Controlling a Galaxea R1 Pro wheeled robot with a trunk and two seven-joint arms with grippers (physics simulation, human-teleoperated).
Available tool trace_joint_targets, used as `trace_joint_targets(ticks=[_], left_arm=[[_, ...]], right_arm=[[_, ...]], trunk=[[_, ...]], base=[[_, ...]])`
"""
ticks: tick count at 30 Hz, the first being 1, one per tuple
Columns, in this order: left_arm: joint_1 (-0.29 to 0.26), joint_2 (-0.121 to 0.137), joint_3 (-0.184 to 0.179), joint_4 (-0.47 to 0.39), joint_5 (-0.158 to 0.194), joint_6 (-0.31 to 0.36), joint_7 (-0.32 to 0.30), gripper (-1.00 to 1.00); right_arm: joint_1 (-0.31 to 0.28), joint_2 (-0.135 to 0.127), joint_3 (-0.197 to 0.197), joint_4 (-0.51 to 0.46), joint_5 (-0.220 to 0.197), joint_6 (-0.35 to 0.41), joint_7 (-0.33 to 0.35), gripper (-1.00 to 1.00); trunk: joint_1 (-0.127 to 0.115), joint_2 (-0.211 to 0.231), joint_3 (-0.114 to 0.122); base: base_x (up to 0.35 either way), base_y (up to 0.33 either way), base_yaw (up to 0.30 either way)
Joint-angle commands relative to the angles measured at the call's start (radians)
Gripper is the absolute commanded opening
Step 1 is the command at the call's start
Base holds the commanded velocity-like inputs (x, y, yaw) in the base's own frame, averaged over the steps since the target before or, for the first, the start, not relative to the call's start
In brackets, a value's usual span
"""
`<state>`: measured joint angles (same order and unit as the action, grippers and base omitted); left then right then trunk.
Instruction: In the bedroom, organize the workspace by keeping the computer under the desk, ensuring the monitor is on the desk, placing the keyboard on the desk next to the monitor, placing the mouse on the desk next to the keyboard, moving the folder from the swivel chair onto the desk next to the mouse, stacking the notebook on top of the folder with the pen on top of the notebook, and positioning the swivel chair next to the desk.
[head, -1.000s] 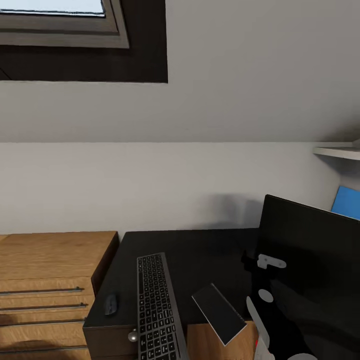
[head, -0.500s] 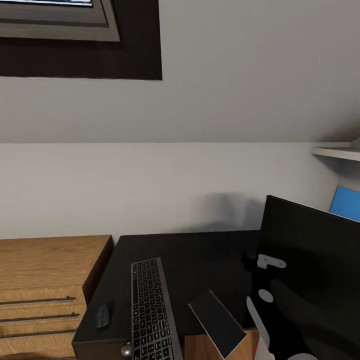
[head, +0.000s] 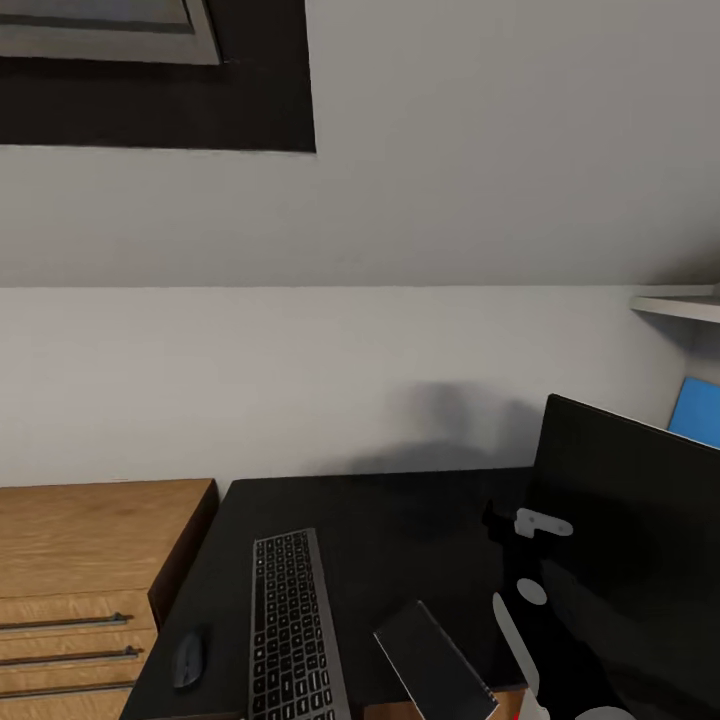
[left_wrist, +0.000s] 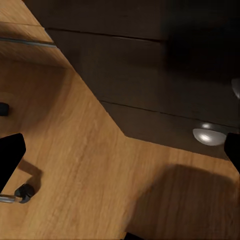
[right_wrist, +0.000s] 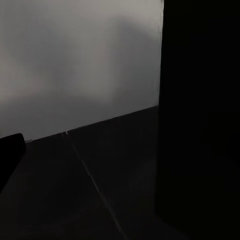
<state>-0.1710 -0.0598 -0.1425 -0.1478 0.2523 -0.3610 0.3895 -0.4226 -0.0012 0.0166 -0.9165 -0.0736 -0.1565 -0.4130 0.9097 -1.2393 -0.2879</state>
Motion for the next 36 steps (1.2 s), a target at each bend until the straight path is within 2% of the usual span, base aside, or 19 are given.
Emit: trace_joint_targets(ticks=[1,7,22,36], left_arm=[[-0.001,0.000,-0.009,0.001,0.008,-0.004,0.005,1.00],[-0.001,0.000,-0.008,0.001,0.008,-0.004,0.005,1.00],[-0.001,0.001,-0.008,0.001,0.009,-0.004,0.005,1.00],[-0.001,0.001,-0.008,0.001,0.010,-0.003,0.005,1.00]], right_arm=[[-0.001,0.000,0.002,0.001,-0.008,-0.006,-0.003,1.00],[-0.001,0.000,0.002,0.001,-0.008,-0.006,-0.003,1.00],[-0.001,0.002,0.005,-0.001,-0.008,-0.007,-0.003,1.00],[-0.001,0.003,0.005,-0.001,-0.008,-0.008,-0.003,1.00]], trunk=[[0.000,-0.001,-0.001],[0.000,-0.001,-0.001],[0.000,-0.001,-0.001],[0.000,-0.001,-0.001]], base=[[0.209,-0.160,0.000],[0.158,-0.126,0.000],[0.010,-0.009,0.000],[-0.123,0.078,0.000]])
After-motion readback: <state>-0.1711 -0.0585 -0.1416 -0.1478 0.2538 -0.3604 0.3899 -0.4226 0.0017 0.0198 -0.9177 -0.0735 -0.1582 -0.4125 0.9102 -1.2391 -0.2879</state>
